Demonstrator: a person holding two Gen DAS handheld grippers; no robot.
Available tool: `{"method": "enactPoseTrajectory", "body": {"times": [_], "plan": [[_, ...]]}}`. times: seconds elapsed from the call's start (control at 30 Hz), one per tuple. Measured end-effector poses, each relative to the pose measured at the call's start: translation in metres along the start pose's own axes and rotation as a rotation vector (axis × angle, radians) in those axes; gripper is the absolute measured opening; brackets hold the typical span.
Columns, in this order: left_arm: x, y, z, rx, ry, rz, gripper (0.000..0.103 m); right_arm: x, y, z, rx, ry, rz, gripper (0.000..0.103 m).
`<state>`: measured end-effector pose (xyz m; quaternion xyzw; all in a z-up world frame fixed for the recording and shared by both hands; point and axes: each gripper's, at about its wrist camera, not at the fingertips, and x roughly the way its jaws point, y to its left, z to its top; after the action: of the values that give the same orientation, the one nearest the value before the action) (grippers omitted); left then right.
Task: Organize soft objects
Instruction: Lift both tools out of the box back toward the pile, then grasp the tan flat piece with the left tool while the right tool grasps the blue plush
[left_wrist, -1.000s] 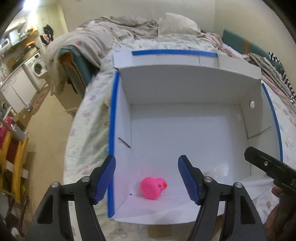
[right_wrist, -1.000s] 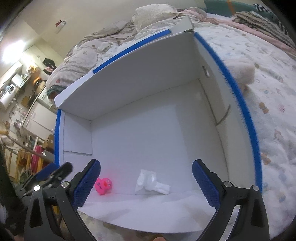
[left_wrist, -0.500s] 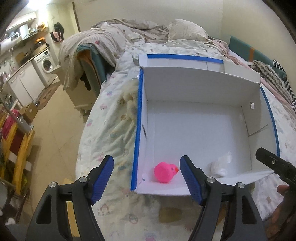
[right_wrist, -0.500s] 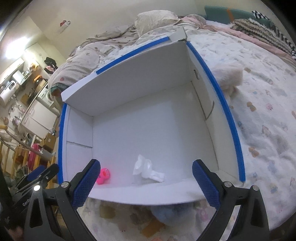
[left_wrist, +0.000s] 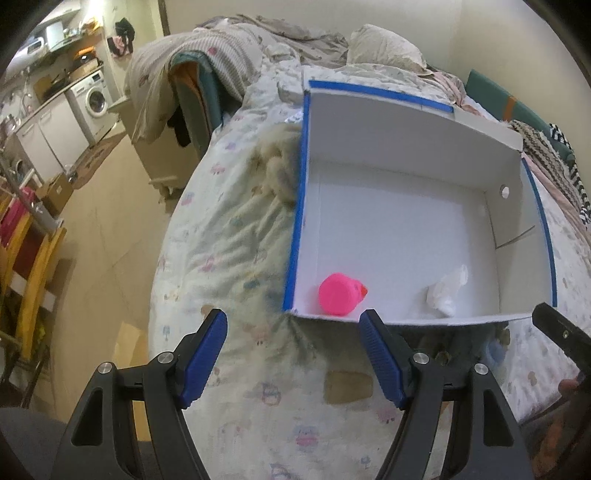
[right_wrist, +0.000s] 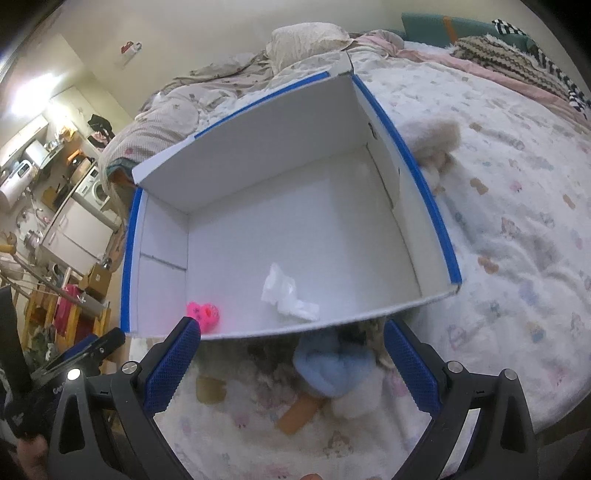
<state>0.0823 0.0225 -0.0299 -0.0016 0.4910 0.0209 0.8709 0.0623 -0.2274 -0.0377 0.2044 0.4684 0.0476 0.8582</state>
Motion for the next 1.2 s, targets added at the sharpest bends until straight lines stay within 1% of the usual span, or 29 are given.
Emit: {"method": "enactPoseTrajectory", "body": {"times": [0.2,0.3,0.4,0.5,0.57,0.63,0.67,0.7,0.73,0.87,0.9,0.97,1.03,1.07,1.1,1.13,1.17,1.2], "plan": [[0.002,0.01,-0.011,-0.025,0.027,0.012,0.072,0.002,0.005,-0.011,-0.018,0.029,-0.003,0.103],[0.005,0.014,-0.016,-0.023,0.044,0.025,0.072,0.003,0.005,-0.016,-0.015,0.048,-0.004,0.103],[0.01,0.02,-0.019,-0.029,0.061,0.015,0.072,0.003,0.0,-0.017,0.009,0.056,0.0,0.103],[0.024,0.031,-0.021,-0.081,0.124,0.016,0.071,0.005,-0.006,-0.017,0.041,0.07,-0.006,0.103],[0.033,0.036,-0.022,-0.108,0.158,0.016,0.071,0.009,-0.009,-0.017,0.062,0.091,0.007,0.103],[0.042,0.037,-0.024,-0.125,0.193,-0.001,0.071,0.013,-0.011,-0.017,0.073,0.104,0.014,0.103],[0.046,0.036,-0.025,-0.124,0.208,-0.012,0.069,0.014,-0.011,-0.017,0.073,0.108,0.012,0.103],[0.051,0.033,-0.026,-0.119,0.228,-0.026,0.065,0.015,-0.01,-0.017,0.072,0.111,0.012,0.103],[0.056,0.027,-0.028,-0.108,0.249,-0.048,0.063,0.016,-0.01,-0.017,0.073,0.114,0.012,0.103],[0.076,0.002,-0.036,-0.061,0.33,-0.125,0.063,0.018,-0.014,-0.017,0.094,0.123,0.017,0.103],[0.082,-0.006,-0.039,-0.044,0.351,-0.136,0.063,0.017,-0.018,-0.017,0.111,0.118,0.017,0.103],[0.089,-0.018,-0.043,-0.011,0.373,-0.135,0.063,0.014,-0.029,-0.016,0.155,0.108,0.011,0.103],[0.097,-0.026,-0.045,0.007,0.392,-0.13,0.054,0.013,-0.041,-0.015,0.201,0.108,0.023,0.103],[0.1,-0.027,-0.046,-0.001,0.402,-0.134,0.04,0.015,-0.047,-0.016,0.228,0.116,0.041,0.095],[0.103,-0.027,-0.046,-0.011,0.412,-0.142,0.026,0.017,-0.051,-0.016,0.243,0.128,0.052,0.09],[0.107,-0.027,-0.045,-0.025,0.427,-0.163,0.021,0.019,-0.053,-0.017,0.252,0.139,0.048,0.086],[0.11,-0.026,-0.045,-0.035,0.441,-0.182,0.018,0.021,-0.055,-0.018,0.258,0.144,0.038,0.086],[0.112,-0.026,-0.044,-0.039,0.45,-0.188,0.01,0.023,-0.056,-0.018,0.263,0.15,0.03,0.086]]}}
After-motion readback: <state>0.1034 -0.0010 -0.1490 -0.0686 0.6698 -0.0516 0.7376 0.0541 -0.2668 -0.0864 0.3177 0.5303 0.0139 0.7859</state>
